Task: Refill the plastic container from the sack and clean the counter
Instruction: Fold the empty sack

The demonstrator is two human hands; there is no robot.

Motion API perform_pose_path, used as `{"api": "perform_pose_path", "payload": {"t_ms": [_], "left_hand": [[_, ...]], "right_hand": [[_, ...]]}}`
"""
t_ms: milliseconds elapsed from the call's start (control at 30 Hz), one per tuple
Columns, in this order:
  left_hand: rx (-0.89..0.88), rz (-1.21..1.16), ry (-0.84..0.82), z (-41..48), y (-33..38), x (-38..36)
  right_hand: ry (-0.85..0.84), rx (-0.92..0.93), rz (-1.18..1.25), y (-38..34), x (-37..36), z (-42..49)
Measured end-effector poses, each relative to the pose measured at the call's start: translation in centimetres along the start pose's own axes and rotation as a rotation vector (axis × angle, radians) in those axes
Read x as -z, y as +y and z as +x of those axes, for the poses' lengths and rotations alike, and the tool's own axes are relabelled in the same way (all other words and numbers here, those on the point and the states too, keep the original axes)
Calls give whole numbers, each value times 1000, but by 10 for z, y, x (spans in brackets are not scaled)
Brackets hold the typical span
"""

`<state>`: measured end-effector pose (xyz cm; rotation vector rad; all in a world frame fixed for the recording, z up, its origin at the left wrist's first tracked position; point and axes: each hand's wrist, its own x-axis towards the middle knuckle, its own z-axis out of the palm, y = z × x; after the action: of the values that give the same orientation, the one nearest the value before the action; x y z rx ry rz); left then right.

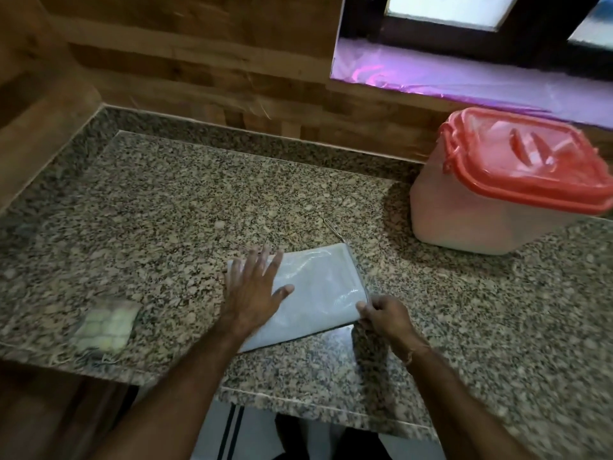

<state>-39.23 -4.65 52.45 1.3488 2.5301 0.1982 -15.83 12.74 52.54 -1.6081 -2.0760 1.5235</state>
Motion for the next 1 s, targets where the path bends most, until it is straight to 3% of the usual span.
{"api": "perform_pose_path", "payload": {"t_ms": [100, 167, 267, 400, 567, 667, 800, 1000], "left_hand": [[50, 35, -55, 0, 9, -22], [83, 73, -31, -3, 20, -28], [184, 50, 8, -12, 38, -26], [361, -195, 0, -8, 51, -17], [529, -850, -197, 12, 17, -18], [547, -1125, -280, 4, 20, 12], [494, -1125, -184, -3, 16, 24], [388, -921, 116, 8, 10, 75]], "right_hand": [[120, -40, 334, -5, -10, -17], [71, -99, 607, -4, -23, -28], [-52, -114, 784, -3, -50, -43], [-63, -152, 665, -11, -62, -48], [-128, -53, 558, -26, -32, -32], [-195, 71, 544, -38, -15, -28], [-255, 85, 369, -41, -10, -26], [-91, 184, 282, -94, 7, -11]]}}
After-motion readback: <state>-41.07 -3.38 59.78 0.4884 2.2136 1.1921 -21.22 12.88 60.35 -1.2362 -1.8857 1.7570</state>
